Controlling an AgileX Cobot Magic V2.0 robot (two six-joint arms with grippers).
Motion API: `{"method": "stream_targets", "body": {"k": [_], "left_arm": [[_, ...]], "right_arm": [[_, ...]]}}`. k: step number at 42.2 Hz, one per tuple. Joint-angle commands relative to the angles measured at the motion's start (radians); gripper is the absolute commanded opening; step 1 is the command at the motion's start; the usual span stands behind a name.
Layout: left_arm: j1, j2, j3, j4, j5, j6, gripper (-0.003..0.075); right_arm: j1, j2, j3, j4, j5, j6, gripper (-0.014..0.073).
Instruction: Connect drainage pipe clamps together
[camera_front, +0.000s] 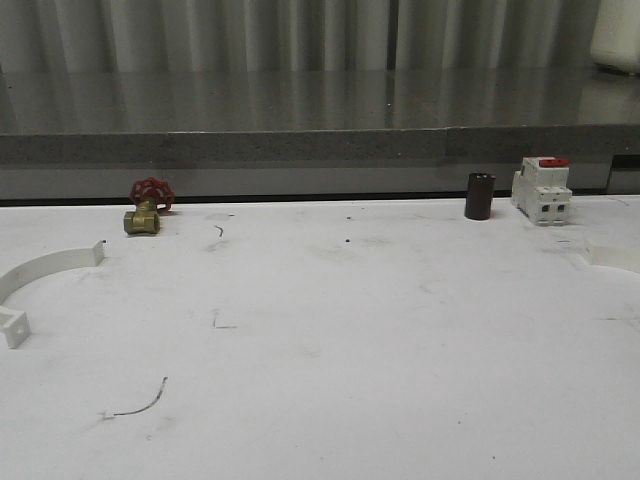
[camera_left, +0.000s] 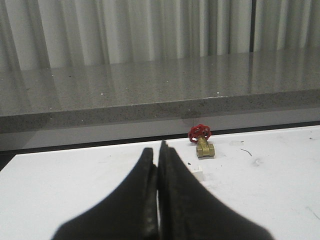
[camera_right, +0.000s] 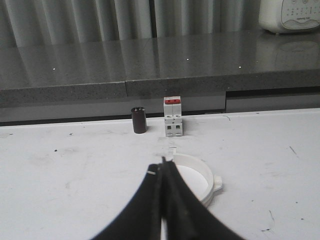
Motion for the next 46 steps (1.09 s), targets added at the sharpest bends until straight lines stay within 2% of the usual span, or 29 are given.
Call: {"method": "stream_targets", "body": {"k": [1,27,34,40,46], "left_arm": [[0.002,-0.009,0.024,-0.001,-0.087,-0.002,-0.0020],[0.002,-0.009,0.024,-0.001,-0.087,-0.002,-0.0020],[0.002,-0.009,0.022,-0.001,-0.130,-0.002,-0.0020],[0.002,-0.009,-0.041,-0.040,-0.166,-0.002,-0.0020],[0.002,0.007,-0.205,-0.040,-0.069,-0.002,-0.0020]], "right_arm": [[0.001,-0.016,-0.005,-0.006,-0.080,-0.004,-0.0069],[0.001,-0.016,-0.005,-0.006,-0.080,-0.004,-0.0069],[0.001,-0.016,-0.008,-0.001,-0.107,-0.004,-0.0069],[0.001,-0.016,-0.098,0.004,-0.061,-0.004,-0.0069],[0.001,-0.005,-0.265,-0.023,0.093,-0.005,-0.0069]]}}
